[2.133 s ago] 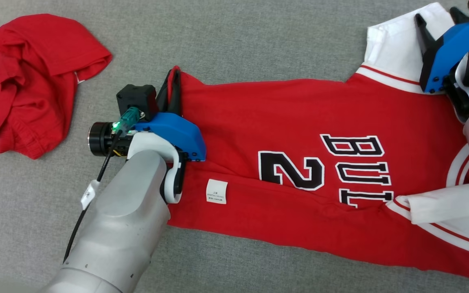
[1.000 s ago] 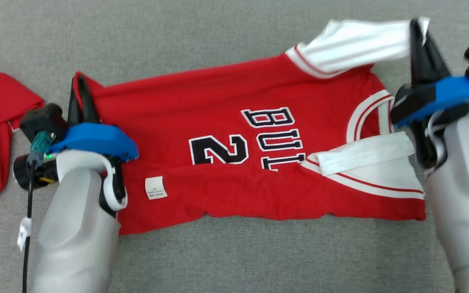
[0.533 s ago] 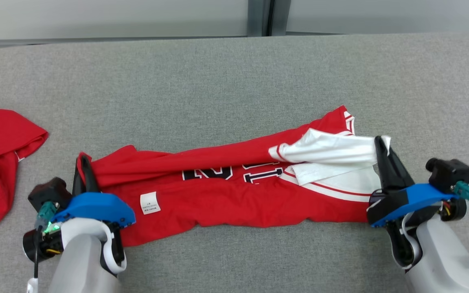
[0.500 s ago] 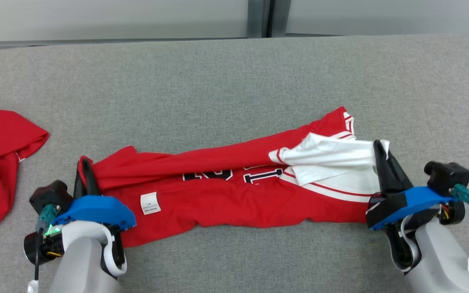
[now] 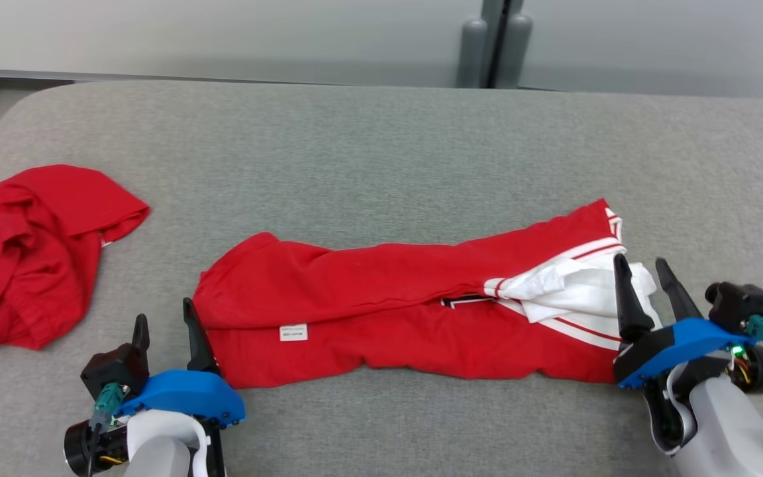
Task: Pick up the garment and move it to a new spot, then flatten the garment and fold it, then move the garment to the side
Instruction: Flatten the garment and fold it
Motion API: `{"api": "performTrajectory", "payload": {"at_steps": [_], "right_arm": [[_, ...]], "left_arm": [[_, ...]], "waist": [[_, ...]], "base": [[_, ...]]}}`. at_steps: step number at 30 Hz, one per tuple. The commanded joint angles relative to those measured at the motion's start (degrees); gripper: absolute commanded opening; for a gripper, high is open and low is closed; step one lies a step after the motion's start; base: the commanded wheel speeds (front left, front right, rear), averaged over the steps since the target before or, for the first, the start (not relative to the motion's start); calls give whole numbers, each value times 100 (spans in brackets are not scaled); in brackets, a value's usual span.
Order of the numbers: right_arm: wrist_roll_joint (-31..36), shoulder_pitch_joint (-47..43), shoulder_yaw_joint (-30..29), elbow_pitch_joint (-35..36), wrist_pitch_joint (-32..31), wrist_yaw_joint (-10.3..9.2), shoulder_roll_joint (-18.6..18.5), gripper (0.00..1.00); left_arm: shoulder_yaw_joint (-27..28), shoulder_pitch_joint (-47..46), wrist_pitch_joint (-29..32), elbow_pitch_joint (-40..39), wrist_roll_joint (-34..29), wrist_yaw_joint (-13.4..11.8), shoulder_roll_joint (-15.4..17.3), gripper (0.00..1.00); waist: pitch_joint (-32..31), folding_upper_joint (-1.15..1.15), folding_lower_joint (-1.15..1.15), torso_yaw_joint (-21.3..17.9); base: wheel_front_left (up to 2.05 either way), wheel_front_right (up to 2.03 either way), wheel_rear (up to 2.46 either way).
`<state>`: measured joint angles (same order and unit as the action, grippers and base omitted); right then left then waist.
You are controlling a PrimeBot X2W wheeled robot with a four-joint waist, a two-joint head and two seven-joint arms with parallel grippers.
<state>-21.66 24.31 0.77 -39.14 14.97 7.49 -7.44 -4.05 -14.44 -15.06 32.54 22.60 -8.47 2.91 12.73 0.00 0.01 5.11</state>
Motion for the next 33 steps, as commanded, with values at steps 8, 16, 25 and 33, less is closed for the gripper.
{"api": "performTrajectory", "payload": {"at_steps": [8,16,25,33], "right_arm": [[446,242,-284,-1110,31,0,-1,100],[632,408,-329,-2267,-108,2,216,28],[391,466,-403,-1860,5,-6,55,0],[312,158,-630,-1041,29,-4,51,0]], "left_arm": [[-277,153,-15,-229,-130,-22,-1,100],[-460,117,-16,-338,-159,26,-2,100],[-581,127,-16,-365,-265,38,-1,100],[-629,107,-15,-322,-344,136,-1,100]], "waist": [[-57,0,-1,398],[-18,0,-1,505],[-95,0,-1,112],[-220,0,-1,-551]], "base": [[0,0,0],[0,0,0],[0,0,0],[0,0,0]]}}
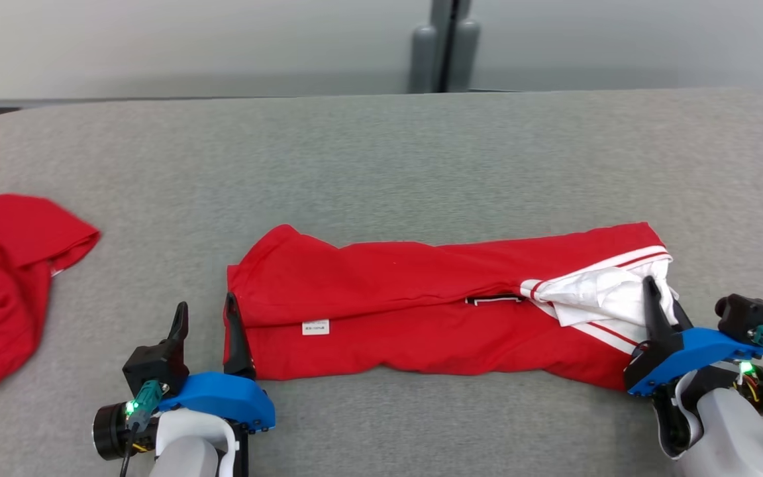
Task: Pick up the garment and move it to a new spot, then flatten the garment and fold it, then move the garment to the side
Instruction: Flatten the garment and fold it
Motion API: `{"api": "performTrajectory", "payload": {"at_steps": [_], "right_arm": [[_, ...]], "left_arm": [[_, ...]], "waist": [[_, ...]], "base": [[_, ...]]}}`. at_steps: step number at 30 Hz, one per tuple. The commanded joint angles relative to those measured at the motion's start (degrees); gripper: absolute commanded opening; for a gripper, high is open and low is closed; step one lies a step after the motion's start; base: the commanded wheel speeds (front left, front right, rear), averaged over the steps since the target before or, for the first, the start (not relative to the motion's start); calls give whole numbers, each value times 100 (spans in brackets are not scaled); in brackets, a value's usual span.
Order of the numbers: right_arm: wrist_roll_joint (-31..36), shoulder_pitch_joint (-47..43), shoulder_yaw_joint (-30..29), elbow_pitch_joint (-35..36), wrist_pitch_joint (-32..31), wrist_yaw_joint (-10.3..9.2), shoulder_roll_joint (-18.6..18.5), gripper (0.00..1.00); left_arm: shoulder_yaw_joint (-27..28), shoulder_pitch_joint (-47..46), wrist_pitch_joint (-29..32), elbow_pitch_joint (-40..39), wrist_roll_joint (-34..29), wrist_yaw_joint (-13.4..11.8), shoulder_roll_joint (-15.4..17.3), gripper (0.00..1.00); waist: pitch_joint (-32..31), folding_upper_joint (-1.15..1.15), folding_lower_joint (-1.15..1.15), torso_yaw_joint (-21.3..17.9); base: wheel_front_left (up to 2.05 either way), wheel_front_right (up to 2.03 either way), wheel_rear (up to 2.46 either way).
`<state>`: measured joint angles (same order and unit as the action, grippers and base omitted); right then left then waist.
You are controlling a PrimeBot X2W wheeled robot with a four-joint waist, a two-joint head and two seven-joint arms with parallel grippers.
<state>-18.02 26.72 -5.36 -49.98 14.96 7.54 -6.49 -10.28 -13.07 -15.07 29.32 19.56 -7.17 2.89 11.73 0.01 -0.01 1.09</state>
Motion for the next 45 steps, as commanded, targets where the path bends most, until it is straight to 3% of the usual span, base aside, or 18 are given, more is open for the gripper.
{"api": "performTrajectory", "payload": {"at_steps": [1,7,12,18,25,33,38,39,40,41,45], "right_arm": [[-43,-126,-47,135,30,-9,-58,0],[-151,-297,111,716,30,-5,48,0],[-387,-397,820,1405,31,-5,167,0],[-759,-490,1871,1761,31,-5,233,0],[-1139,-222,3000,1597,31,-5,331,0],[-1589,249,3809,1108,30,-5,350,0],[-1713,499,3954,862,32,-5,347,0],[-1778,517,3946,873,31,-5,348,16],[-1822,534,3922,937,32,-5,347,95],[-1826,553,3903,989,31,-5,347,100],[-1732,529,3479,1285,31,-4,339,100]], "left_arm": [[-47,-34,-15,6,-39,16,0,100],[-126,-21,-15,57,30,38,7,100],[-250,15,-15,107,13,68,4,100],[-420,85,-15,135,46,30,2,100],[-608,106,-15,167,145,17,-1,100],[-885,-6,-15,139,227,-17,0,100],[-1053,-29,-15,140,263,-50,-2,100],[-1063,-32,-15,141,278,-67,-2,100],[-1056,-34,-14,140,290,-81,0,100],[-1025,-35,-15,135,293,-104,-2,100],[-922,-26,-15,92,273,-142,-2,100]], "waist": [[-137,-1,1,-220],[-221,-1,1,-541],[-261,-1,1,-471],[-344,-1,1,-7],[-374,-1,1,665],[-289,-1,1,1401],[-268,-1,1,1635],[-268,-1,1,1637],[-269,-1,1,1618],[-271,-1,1,1576],[-275,-1,1,1308]], "base": [[0,0,0],[0,0,0],[0,0,0],[0,0,0],[0,0,0],[0,0,0],[0,0,0],[0,0,0],[0,0,0],[0,0,0],[0,0,0]]}}
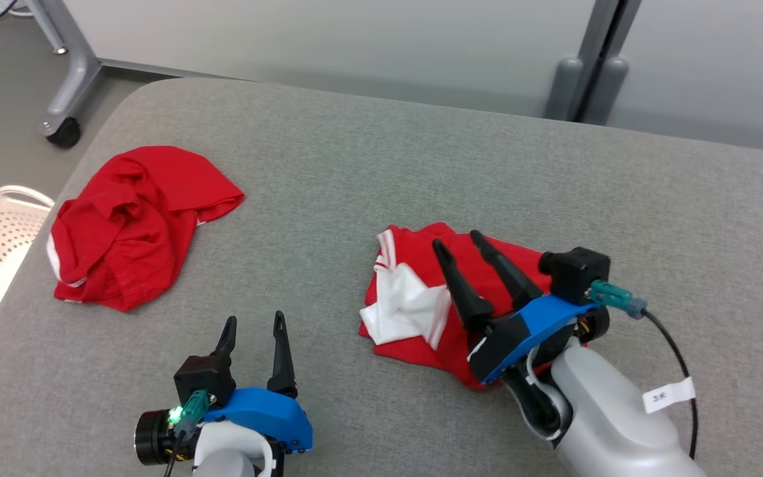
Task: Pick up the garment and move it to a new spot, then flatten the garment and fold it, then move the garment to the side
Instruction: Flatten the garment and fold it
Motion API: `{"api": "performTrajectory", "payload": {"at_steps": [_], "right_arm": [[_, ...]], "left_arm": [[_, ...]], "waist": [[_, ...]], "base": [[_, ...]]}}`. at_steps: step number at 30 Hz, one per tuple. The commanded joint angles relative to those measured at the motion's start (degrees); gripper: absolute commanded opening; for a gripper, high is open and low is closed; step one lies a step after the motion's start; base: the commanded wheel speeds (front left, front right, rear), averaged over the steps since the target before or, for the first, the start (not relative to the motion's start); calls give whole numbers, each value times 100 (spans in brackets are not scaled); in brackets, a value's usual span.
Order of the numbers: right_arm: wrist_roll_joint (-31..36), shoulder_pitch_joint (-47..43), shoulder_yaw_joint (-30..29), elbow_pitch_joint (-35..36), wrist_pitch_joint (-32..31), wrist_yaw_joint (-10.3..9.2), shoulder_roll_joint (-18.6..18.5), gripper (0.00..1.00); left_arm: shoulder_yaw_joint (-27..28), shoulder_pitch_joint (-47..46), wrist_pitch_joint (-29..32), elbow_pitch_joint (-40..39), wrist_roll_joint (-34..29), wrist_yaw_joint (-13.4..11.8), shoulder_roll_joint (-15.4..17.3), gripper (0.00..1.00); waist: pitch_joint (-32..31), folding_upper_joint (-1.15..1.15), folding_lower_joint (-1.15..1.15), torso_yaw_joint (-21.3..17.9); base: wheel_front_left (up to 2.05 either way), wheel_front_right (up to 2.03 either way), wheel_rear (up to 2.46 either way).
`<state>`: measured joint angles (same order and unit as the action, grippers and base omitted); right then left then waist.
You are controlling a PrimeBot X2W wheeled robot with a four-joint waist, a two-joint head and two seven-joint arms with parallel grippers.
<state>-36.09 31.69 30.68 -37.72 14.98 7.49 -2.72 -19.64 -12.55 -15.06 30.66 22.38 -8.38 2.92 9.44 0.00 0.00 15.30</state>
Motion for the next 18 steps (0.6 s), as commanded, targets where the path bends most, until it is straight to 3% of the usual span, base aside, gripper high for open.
{"api": "performTrajectory", "payload": {"at_steps": [1,12,18], "right_arm": [[111,-9,-279,151,28,1,-34,100],[1644,-852,-2368,654,28,1,-27,100],[2102,-1315,-2817,672,29,1,-22,100]], "left_arm": [[65,-75,-15,-56,-32,-34,-3,100],[459,-28,-16,-150,-484,-38,-3,100],[737,121,-16,-117,-774,-31,1,100]], "waist": [[-53,0,0,-207],[-170,0,0,-1130],[-270,0,0,-1484]], "base": [[0,0,0],[0,0,0],[0,0,0]]}}
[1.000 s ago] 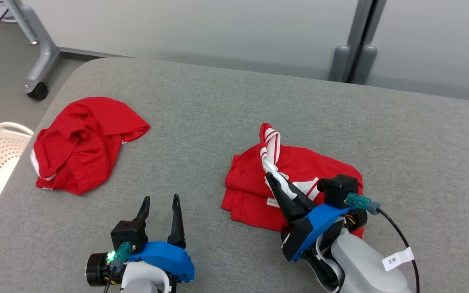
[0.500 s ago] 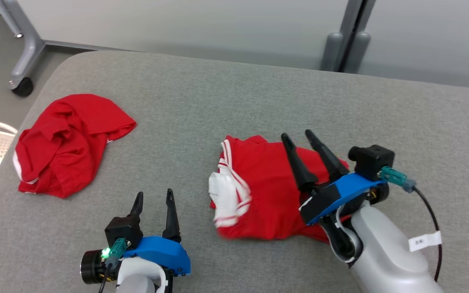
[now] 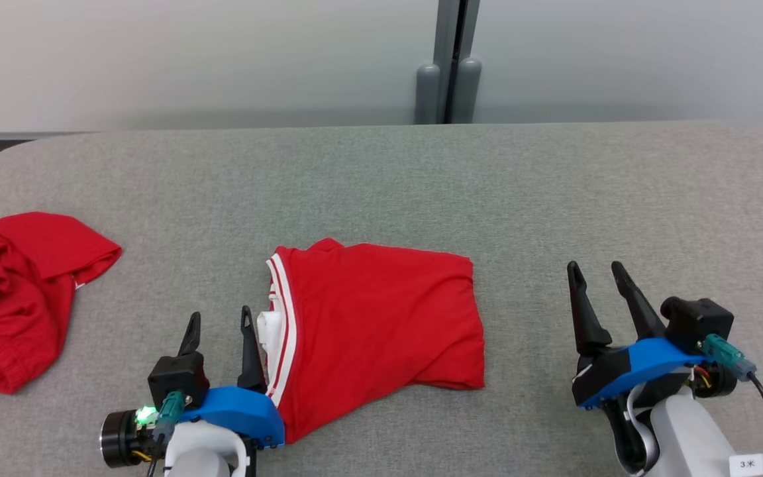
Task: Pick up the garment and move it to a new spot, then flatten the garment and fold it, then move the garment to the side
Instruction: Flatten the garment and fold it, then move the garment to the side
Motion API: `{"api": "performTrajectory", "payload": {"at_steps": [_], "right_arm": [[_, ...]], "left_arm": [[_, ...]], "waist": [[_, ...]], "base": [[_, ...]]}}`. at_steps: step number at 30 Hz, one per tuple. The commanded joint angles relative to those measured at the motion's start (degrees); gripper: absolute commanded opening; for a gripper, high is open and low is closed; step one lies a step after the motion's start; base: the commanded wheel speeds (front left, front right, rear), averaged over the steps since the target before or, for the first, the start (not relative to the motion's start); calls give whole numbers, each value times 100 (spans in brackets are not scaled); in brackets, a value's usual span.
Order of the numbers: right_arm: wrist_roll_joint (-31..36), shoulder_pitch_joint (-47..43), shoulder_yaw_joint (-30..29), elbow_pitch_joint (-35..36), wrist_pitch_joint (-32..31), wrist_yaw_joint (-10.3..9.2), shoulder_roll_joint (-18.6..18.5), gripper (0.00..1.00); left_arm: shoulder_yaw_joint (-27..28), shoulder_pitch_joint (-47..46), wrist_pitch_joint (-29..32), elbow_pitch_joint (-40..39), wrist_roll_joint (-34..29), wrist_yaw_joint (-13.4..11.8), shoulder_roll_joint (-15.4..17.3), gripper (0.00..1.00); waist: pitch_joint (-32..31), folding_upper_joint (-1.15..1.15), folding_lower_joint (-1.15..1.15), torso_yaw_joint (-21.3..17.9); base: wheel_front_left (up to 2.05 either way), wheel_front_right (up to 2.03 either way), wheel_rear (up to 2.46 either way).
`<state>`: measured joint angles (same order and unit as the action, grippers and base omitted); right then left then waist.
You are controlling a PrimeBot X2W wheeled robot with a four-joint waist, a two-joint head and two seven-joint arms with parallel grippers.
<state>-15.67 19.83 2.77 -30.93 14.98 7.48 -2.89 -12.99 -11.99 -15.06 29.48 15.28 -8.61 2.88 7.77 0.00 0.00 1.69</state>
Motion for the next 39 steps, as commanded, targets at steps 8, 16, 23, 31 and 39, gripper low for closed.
{"api": "performTrajectory", "payload": {"at_steps": [8,16,23,31,39], "right_arm": [[294,-547,49,-88,29,2,-6,100],[172,-889,305,-188,29,2,-9,100],[78,-857,400,-254,29,2,-8,100],[-282,-427,1022,-631,29,2,-7,100],[-843,206,1156,-1425,29,2,-16,100]], "left_arm": [[278,416,-16,85,-320,85,2,100],[406,825,-15,114,-360,139,3,100],[348,859,-16,80,-318,146,3,100],[122,673,-16,48,-264,191,4,100],[-50,532,-15,58,-242,181,2,100]], "waist": [[-390,0,0,-312],[-700,0,0,-344],[-657,0,0,-257],[-369,0,0,132],[-81,0,0,748]], "base": [[0,0,0],[0,0,0],[0,0,0],[0,0,0],[0,0,0]]}}
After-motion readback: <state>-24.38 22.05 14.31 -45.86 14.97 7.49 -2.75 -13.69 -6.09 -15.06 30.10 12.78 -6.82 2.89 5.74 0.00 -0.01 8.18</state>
